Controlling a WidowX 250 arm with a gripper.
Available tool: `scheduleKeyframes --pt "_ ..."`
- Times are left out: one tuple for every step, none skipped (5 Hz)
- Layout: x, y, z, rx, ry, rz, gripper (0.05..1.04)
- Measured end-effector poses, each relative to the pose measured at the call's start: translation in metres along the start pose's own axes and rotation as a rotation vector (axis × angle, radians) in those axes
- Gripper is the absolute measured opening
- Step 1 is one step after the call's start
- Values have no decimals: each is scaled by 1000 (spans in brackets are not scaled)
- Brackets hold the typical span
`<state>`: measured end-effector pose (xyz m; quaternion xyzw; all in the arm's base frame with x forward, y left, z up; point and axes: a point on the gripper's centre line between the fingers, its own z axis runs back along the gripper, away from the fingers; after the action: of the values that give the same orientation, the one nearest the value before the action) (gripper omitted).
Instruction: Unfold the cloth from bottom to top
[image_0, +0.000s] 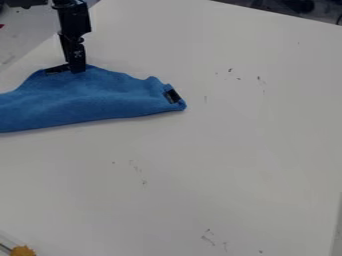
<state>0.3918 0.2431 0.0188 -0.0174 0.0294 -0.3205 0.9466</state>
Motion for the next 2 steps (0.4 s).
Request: scheduleKeyframes --pt "-7 -7 -3 12 6 29 999" --pt "-17 -11 -6 13 -31 75 999"
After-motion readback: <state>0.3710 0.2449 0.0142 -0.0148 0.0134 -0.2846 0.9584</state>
